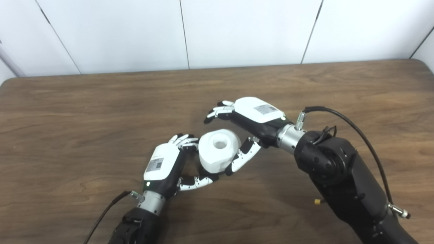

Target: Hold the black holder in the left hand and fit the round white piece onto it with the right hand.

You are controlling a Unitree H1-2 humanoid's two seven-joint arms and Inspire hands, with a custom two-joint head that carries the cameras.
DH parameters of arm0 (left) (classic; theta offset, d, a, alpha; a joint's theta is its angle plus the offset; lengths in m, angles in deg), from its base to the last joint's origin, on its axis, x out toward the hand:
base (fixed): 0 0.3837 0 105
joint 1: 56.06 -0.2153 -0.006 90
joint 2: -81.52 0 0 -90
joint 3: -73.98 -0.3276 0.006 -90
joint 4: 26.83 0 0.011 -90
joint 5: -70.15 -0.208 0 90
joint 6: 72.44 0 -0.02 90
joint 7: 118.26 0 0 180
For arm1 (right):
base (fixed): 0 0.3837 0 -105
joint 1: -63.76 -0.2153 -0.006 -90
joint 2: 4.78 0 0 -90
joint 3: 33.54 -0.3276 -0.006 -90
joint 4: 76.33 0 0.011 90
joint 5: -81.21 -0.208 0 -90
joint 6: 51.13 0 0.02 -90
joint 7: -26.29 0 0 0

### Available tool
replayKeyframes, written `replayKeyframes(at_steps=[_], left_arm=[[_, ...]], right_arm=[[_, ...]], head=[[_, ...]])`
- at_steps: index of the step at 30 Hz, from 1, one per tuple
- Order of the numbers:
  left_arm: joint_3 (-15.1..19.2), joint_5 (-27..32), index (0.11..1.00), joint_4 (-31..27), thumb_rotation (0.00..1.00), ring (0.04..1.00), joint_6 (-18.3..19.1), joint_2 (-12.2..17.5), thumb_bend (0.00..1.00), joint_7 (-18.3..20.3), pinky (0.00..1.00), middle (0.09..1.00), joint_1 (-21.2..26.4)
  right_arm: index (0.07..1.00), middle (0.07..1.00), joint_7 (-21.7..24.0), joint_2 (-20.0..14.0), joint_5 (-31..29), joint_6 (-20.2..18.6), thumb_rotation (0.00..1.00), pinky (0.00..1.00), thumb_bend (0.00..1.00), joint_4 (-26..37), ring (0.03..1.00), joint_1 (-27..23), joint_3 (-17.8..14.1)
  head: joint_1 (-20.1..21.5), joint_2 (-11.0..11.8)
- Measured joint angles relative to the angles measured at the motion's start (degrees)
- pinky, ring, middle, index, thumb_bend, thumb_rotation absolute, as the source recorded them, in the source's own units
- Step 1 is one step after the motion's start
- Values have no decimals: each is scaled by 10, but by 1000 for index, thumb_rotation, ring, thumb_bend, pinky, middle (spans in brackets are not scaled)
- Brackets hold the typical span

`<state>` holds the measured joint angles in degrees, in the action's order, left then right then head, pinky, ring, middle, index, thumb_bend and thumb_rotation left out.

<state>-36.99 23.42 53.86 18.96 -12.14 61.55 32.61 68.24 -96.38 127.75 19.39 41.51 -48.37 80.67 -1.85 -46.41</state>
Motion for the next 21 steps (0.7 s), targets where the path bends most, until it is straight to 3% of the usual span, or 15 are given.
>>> replayKeyframes(at_steps=[8, 21], left_arm=[[-1, 0, 487, 0, 47, 865, 0, 0, 520, 0, 929, 770, 1], [0, 0, 488, 1, 50, 863, 0, 0, 521, 0, 931, 767, 2]], right_arm=[[1000, 1000, -5, 4, -3, 0, 399, 915, 1000, 3, 1000, 5, -13], [1000, 1000, -11, 13, -1, -5, 400, 941, 1000, 3, 1000, 10, -24]], head=[[0, 0], [4, 1]])
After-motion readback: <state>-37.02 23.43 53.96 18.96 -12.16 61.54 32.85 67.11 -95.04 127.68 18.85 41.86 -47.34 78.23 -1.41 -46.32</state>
